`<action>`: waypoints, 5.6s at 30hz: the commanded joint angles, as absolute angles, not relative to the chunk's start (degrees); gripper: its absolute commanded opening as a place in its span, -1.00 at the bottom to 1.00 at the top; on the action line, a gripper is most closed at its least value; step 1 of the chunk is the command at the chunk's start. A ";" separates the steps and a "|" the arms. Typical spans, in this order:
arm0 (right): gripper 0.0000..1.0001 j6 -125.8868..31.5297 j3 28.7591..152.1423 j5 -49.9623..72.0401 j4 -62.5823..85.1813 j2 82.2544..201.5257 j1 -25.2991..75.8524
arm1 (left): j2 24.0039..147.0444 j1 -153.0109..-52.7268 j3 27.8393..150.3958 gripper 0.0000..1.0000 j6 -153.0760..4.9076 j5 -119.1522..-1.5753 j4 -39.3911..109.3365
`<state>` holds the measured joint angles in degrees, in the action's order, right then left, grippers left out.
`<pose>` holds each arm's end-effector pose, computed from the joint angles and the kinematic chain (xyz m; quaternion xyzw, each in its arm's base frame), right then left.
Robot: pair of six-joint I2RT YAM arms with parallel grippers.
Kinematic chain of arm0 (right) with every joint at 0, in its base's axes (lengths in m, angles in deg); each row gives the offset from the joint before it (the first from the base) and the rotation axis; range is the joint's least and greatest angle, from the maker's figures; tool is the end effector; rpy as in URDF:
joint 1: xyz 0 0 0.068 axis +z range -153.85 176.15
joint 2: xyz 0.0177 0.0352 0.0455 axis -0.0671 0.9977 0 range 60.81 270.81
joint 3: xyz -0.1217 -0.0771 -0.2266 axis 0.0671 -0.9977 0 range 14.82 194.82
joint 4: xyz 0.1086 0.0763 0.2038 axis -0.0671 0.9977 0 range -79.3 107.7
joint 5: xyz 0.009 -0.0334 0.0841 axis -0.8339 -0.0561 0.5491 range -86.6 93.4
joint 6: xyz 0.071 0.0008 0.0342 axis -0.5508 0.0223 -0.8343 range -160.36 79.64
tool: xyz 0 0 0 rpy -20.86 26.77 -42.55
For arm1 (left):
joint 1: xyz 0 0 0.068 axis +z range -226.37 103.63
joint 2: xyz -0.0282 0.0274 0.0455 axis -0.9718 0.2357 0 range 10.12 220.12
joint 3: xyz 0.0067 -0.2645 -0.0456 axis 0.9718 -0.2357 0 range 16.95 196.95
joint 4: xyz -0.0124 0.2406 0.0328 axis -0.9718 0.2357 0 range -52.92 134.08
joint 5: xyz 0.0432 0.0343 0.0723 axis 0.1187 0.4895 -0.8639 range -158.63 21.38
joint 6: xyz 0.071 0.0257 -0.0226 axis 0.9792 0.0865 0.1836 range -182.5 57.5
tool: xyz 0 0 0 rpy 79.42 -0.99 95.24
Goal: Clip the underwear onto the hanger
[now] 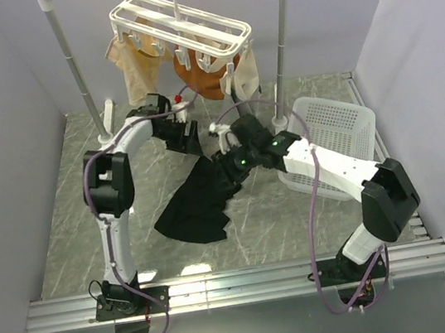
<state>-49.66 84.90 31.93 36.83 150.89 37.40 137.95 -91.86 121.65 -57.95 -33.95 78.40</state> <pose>0.2382 0.2520 0.2562 -0.3360 0.8389 0.3613 0.2298 0.4386 -0.1616 0.1682 0.2270 0.9053 -0.3094 0.1823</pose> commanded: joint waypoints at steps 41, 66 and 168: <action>-0.79 -46.60 90.14 32.14 43.66 169.98 36.32 | 117.17 -82.52 93.32 -0.77 -36.41 -45.51 86.99; -0.23 -47.04 99.89 28.88 45.07 177.35 25.95 | 118.31 -82.35 94.73 0.22 -26.56 -38.30 90.69; 0.13 -51.35 95.42 43.38 39.98 178.49 14.70 | 123.76 -72.33 87.26 -0.99 -41.85 -34.61 78.21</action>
<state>-49.99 96.77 41.40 41.18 179.79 15.64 121.62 -73.23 87.27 -46.25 -30.65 77.57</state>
